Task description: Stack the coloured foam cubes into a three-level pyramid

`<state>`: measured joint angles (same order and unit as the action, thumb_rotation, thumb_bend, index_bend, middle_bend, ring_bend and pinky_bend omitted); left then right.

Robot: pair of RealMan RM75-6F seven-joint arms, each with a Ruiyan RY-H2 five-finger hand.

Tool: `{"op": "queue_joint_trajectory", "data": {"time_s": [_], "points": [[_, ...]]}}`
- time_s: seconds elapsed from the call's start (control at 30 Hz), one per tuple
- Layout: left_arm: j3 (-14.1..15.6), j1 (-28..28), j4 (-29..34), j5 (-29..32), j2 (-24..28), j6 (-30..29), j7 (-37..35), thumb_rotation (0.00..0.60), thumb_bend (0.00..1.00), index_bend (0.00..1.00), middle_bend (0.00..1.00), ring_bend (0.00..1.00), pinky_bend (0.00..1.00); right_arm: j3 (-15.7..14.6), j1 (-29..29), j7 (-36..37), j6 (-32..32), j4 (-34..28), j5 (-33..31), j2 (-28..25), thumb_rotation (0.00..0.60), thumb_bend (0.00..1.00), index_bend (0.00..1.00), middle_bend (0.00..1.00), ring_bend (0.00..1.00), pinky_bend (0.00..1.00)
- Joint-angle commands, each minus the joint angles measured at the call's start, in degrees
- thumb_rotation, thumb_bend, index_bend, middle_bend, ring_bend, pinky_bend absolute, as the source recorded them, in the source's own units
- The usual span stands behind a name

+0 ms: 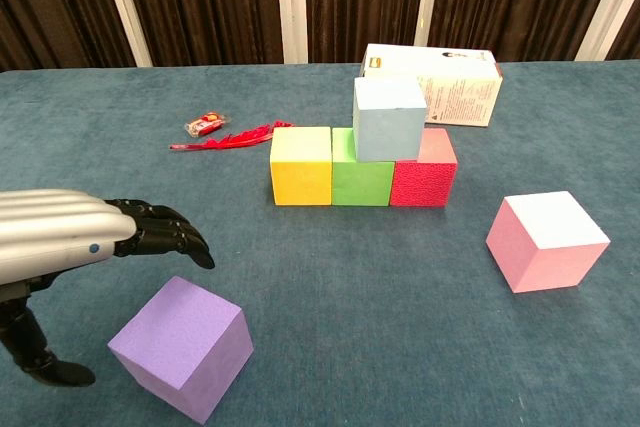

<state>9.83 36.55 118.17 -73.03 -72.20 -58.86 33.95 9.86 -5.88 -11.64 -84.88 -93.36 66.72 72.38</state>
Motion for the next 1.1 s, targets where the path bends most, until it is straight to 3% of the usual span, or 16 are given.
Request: {"op": "queue_joint_trajectory", "data": {"time_s": [0.03,0.43,1.1], "points": [[1.1,-2.3,-1.1,-3.7,-0.8,-2.4,-1.9,0.600,0.20,0.17,0.10,0.00,0.00,0.1,0.1,-0.1,0.2,-0.2,-0.3,-0.1,0.600,0.17,0.00,0.00,0.00,0.00],[1.6,-5.7,-3.1,-8.9,-1.6,-5.1,-3.1,0.600,0.20,0.17,0.11,0.00,0.00,0.5,0.2,0.9,2.2,-2.1,-1.6,-1.3,0.600,0.17,0.00,0.00,0.00,0.00],[-2.1,-5.5,-2.9,-4.6,-6.3,-1.9,2.0,0.600,0.27,0.20,0.15,0.00,0.00,1.3,0.5,1.3,2.2,-1.9,-2.3,-1.5,0.600,0.17,0.00,0.00,0.00,0.00]]}}
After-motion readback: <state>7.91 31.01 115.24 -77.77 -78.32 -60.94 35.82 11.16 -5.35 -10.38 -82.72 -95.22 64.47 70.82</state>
